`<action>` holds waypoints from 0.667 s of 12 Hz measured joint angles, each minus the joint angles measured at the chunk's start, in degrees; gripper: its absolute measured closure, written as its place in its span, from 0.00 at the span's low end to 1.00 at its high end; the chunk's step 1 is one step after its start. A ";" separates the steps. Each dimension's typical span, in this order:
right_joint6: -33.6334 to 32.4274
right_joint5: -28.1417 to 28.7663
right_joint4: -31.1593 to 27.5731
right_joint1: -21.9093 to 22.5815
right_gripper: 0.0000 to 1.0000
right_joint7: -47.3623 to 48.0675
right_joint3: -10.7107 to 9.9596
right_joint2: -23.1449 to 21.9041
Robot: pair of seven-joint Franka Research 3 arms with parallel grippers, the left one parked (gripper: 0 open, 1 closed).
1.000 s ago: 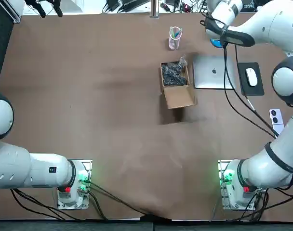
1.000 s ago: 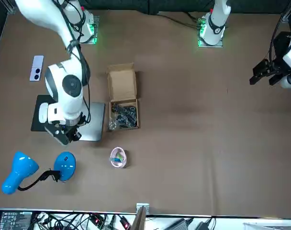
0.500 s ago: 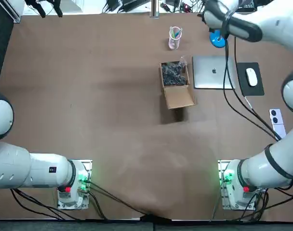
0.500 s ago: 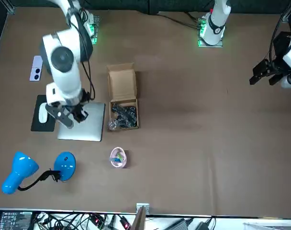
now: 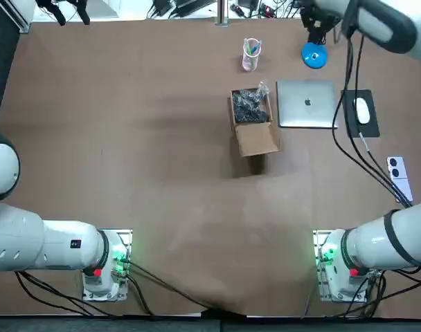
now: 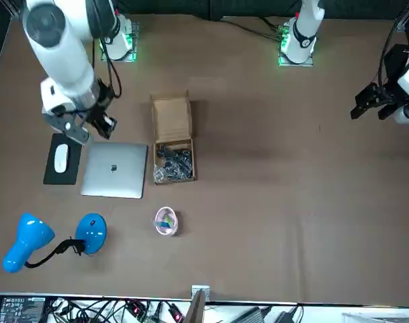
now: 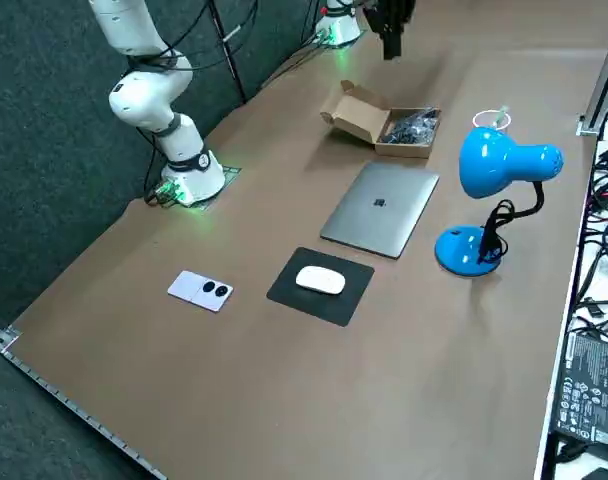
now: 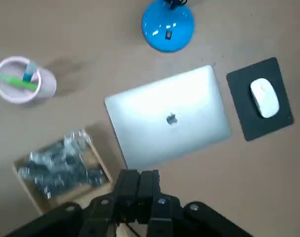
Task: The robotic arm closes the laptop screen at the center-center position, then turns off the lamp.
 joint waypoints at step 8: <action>-10.88 7.96 -0.03 -0.67 0.48 -21.79 -11.73 -9.41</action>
